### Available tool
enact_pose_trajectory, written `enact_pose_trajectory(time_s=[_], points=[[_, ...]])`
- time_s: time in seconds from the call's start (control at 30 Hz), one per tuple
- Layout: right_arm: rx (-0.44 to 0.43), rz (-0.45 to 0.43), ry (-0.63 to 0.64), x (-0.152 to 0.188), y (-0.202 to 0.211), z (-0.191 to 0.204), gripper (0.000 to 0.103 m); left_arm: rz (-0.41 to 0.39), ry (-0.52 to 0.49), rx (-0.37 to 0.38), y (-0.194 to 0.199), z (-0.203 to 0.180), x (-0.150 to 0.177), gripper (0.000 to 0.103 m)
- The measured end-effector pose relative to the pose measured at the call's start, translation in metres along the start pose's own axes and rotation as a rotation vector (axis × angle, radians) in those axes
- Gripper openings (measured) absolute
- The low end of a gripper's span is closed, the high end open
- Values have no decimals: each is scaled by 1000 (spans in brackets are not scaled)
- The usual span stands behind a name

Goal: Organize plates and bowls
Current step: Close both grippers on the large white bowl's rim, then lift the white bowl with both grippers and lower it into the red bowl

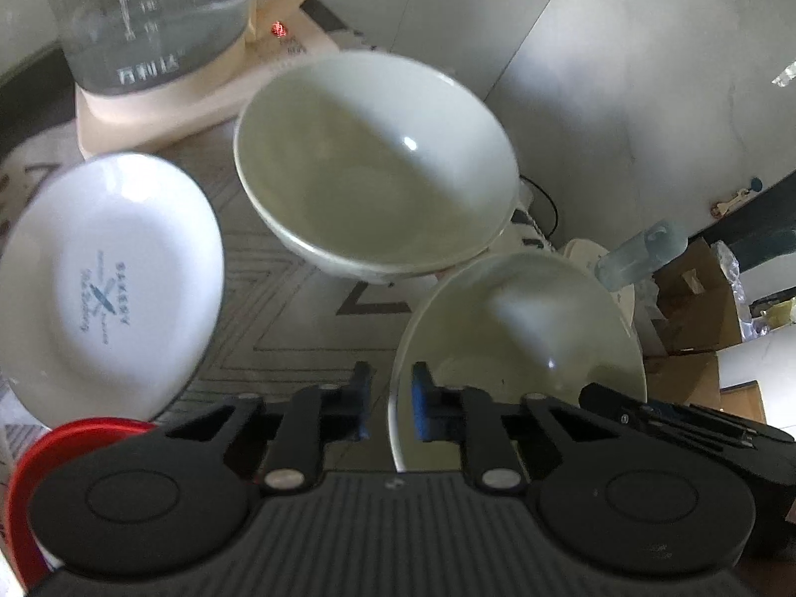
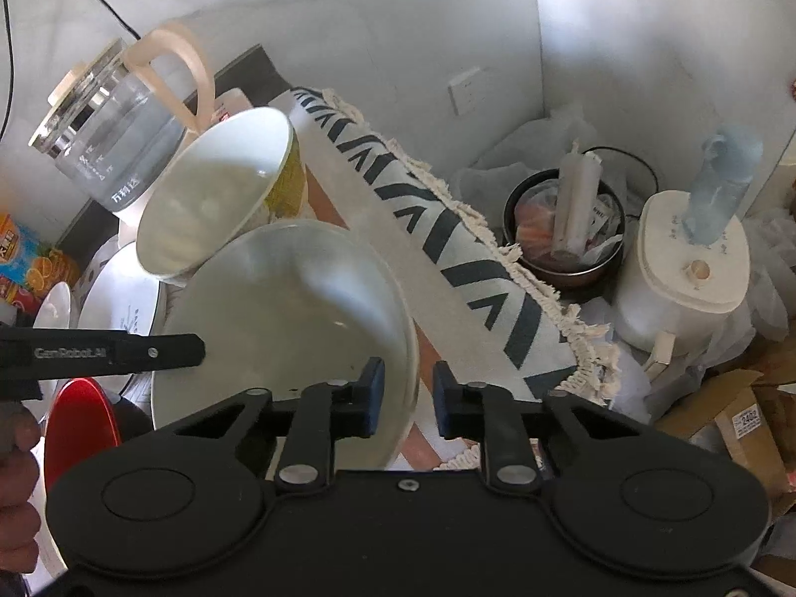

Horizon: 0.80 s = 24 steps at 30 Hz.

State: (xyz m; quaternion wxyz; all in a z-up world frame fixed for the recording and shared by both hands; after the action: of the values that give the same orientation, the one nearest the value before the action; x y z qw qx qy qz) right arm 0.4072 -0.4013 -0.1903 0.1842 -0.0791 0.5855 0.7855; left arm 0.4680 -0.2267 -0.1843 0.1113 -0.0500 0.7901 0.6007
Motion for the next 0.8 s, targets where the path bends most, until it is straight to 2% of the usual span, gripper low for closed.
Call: enact_pose_trajectory(time_s=[0.1, 0.27, 0.57, 0.8], points=[[9, 9, 13, 0, -4, 1, 9, 21, 22, 9, -8, 2, 2, 5], [6, -1, -19, -3, 3, -3, 8, 21, 16, 30, 0, -2, 5, 5], [5, -86, 10, -9, 34, 9, 8, -52, 0, 43, 36, -5, 4, 5], [-36, -164, 1, -12, 59, 24, 8, -123, 3, 44, 69, 1, 3, 5]])
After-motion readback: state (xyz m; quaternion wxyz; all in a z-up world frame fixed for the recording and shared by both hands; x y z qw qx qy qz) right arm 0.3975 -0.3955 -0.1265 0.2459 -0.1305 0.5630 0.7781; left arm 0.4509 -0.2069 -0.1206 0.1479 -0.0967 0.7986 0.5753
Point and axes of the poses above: each gripper's, at about its wrist camera, not at the fingertips, and y roughly against the way its jaws point, z to its left, x to its underside, the point moved 4 cm from there along -y, roughly the way its jaws point, and after that the axes turned 4 degrees about z, right-handed, at the moved point
